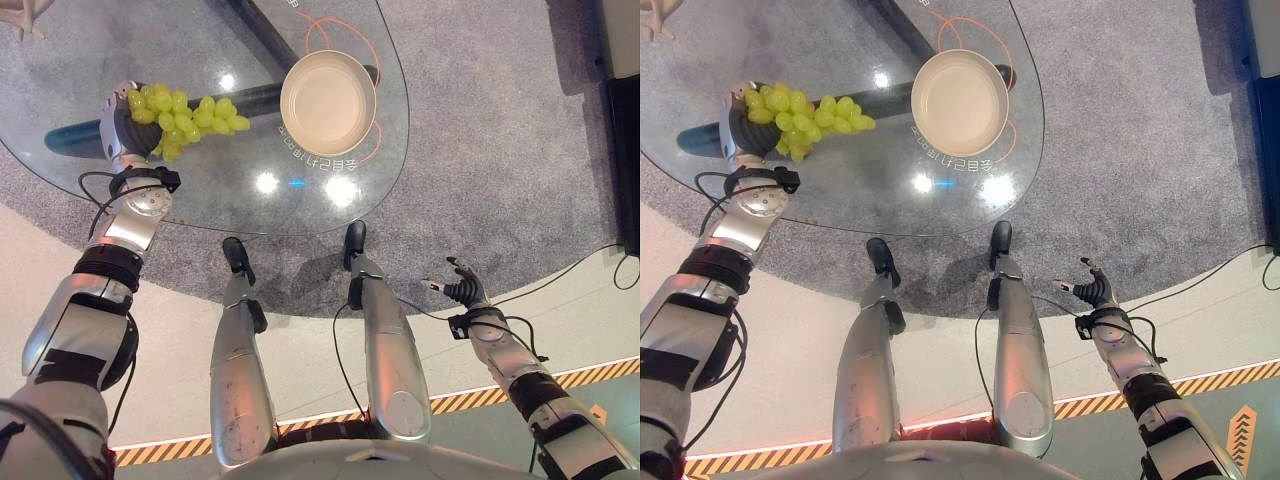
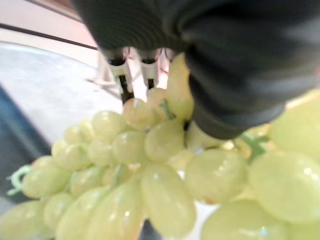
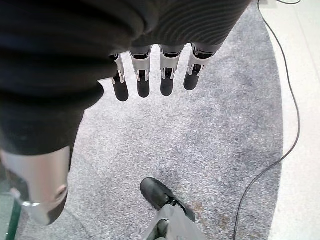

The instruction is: Pick up fruits into the plate

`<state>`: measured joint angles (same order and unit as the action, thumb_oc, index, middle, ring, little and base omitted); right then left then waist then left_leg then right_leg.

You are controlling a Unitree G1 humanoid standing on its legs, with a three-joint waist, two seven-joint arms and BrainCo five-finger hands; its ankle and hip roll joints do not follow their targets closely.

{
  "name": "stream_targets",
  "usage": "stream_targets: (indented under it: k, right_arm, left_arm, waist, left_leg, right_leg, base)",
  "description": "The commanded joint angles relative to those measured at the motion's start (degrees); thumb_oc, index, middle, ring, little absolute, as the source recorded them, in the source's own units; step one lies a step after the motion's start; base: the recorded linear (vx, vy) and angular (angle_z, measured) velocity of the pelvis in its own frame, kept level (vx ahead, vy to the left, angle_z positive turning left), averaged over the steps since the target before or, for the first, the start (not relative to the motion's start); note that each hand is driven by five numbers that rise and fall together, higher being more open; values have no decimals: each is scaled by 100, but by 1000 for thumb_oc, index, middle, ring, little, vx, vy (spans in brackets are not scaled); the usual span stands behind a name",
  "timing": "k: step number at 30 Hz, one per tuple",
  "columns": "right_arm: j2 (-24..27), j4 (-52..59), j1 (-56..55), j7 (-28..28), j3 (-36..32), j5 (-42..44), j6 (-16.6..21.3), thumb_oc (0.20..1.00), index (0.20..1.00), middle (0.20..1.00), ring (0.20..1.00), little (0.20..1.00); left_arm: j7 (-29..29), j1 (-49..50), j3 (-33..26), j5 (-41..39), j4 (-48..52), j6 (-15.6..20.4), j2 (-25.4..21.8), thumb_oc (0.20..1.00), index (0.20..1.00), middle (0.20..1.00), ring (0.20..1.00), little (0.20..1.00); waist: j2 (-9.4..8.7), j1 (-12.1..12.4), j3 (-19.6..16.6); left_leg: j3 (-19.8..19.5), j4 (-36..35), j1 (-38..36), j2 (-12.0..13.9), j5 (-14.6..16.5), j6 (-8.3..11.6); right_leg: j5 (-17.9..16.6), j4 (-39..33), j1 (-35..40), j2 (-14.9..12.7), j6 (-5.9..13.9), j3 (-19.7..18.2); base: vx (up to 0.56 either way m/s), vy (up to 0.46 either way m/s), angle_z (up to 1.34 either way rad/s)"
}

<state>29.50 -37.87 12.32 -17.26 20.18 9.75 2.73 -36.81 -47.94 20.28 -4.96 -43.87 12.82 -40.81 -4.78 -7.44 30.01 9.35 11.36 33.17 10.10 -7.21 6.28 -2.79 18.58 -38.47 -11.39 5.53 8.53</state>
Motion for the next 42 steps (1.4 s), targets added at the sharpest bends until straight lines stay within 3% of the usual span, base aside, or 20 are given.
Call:
stream_targets:
  k: [1, 8, 11, 18, 25, 29, 33, 42]
  right_arm:
    - [0, 243, -526, -95, -149, -101, 242, 1000, 1000, 1000, 1000, 1000]
    - [-95, 1100, -737, 216, -300, -105, 753, 1000, 1000, 1000, 1000, 1000]
    - [-142, 1536, -763, 636, -437, 28, 1028, 1000, 1000, 1000, 1000, 1000]
    - [-283, 2545, -821, 1644, -546, 104, 1438, 1000, 1000, 1000, 1000, 1000]
    - [-103, 3451, -323, 2346, -569, 185, 1225, 1000, 1000, 1000, 1000, 1000]
    - [-125, 3708, 308, 2506, -421, 99, 609, 1000, 1000, 1000, 1000, 1000]
    - [-31, 4054, 655, 2649, -271, 67, 27, 1000, 1000, 1000, 1000, 1000]
    - [-215, 4481, 1249, 2762, 211, 272, -464, 1000, 1000, 1000, 1000, 1000]
  left_arm:
    - [-263, -35, -524, -328, 496, 685, -11, 200, 200, 200, 200, 200]
    - [93, 491, -847, -295, 1467, 908, 138, 200, 200, 200, 200, 200]
    - [429, 957, -1023, -325, 2035, 946, 196, 200, 200, 200, 200, 200]
    - [1089, 2045, -1132, -339, 2995, 883, 472, 200, 200, 200, 200, 200]
    - [1773, 2761, -1008, -306, 3399, 760, 817, 200, 200, 200, 200, 200]
    - [2027, 2850, -878, -60, 3401, 505, 930, 200, 200, 200, 200, 200]
    - [2192, 2887, -800, 170, 3484, 274, 827, 200, 200, 200, 200, 200]
    - [2217, 2801, -507, 276, 3537, -42, 926, 200, 200, 200, 200, 200]
  waist:
    - [27, 16, -21]
    - [107, 99, -21]
    - [175, 151, -65]
    - [296, 254, -893]
    - [369, 483, -1695]
    - [379, 616, -2035]
    - [388, 672, -2222]
    - [406, 725, -2438]
  left_leg:
    - [301, 522, 56, -490, 847, -135]
    - [317, 346, -831, -496, 902, -155]
    - [300, 100, -1418, -477, 871, -138]
    - [240, -493, -2301, -430, 741, -50]
    - [192, -939, -3049, -280, 632, 12]
    - [171, -1026, -3330, -196, 624, 43]
    - [158, -1109, -3526, -167, 639, 51]
    - [243, -1274, -3877, -92, 648, 71]
  right_leg:
    - [349, -183, 367, 333, -19, 265]
    - [511, -233, 1240, 260, 16, 355]
    - [503, -425, 1817, 200, 67, 361]
    - [390, -1119, 2838, 103, 124, 442]
    - [306, -1533, 3684, 37, 191, 601]
    - [302, -1642, 4017, 11, 188, 720]
    - [314, -1733, 4228, 22, 184, 744]
    - [290, -1900, 4544, 14, 213, 801]
  base:
    - [0, 0, 0]
    - [0, 0, 0]
    - [50, 16, 4]
    - [120, 0, 3]
    - [137, -33, 4]
    - [101, -38, 5]
    - [38, -18, 1]
    - [2, -1, 0]
